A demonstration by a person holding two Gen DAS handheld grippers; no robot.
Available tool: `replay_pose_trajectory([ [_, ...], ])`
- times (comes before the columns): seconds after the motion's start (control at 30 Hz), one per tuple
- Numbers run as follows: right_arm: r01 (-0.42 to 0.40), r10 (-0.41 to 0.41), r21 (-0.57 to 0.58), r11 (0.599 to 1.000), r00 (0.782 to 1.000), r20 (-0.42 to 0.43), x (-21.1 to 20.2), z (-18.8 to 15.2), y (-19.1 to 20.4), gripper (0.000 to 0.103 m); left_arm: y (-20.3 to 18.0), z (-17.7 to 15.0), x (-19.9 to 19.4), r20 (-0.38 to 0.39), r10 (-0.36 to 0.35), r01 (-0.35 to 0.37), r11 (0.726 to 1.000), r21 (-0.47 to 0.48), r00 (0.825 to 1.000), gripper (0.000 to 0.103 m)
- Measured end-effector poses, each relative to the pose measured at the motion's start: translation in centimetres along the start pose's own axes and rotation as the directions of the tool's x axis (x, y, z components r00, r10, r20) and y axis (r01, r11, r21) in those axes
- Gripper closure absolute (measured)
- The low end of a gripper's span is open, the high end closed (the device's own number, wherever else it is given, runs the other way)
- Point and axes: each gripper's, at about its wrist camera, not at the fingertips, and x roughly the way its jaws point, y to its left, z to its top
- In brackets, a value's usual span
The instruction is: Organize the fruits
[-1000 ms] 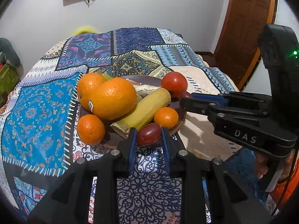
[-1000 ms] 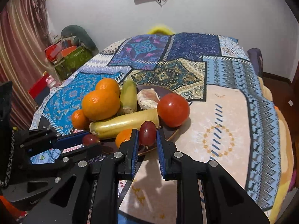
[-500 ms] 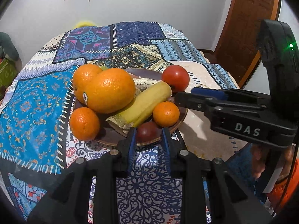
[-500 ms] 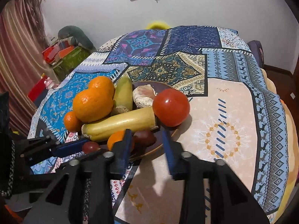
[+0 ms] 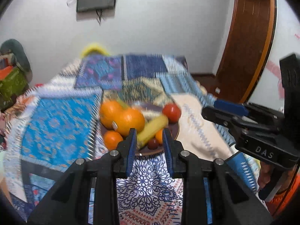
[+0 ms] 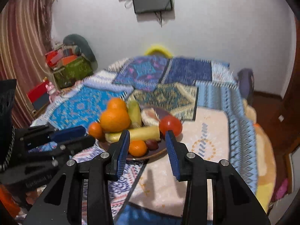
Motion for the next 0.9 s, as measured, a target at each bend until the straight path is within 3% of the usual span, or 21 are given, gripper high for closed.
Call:
replay_pose_trajectory([
  [0.17,0.024,-0.024,0.000,1.000,0.992,0.120,-6.0,1.6,1.7,0.067,-0.5,1.7,-7.7,0.150,-0.001,0.001,1.000,-0.001,0.989,0.075],
  [0.4,0.062,-0.054,-0.018,0.998,0.955,0.292,-15.0,2.5,5.4,0.067,-2.1,2.3,-17.8,0.333,0.027,-0.040,0.999,0.034,0.943,0.074],
  [0.53,0.073,-0.060,-0.024,0.997,0.933,0.355,-18.4,2.3,7.2,0.066,-2.9,1.7,-22.1,0.405,0.024,-0.043,0.998,0.039,0.914,0.059],
  [0.67,0.083,-0.071,-0.012,0.996,0.908,0.412,-21.0,1.6,8.4,0.060,-3.7,0.9,-24.9,0.450,0.037,-0.064,0.997,0.044,0.892,0.046],
  [0.77,0.103,-0.088,-0.010,0.995,0.890,0.446,-22.2,1.1,9.2,0.045,-4.1,0.3,-26.3,0.472,0.055,-0.085,0.996,0.042,0.880,0.037],
  [0.9,0.114,-0.099,-0.003,0.993,0.876,0.472,-23.0,0.7,9.8,0.033,-4.0,0.0,-26.7,0.476,0.061,-0.083,0.996,0.025,0.878,0.029],
])
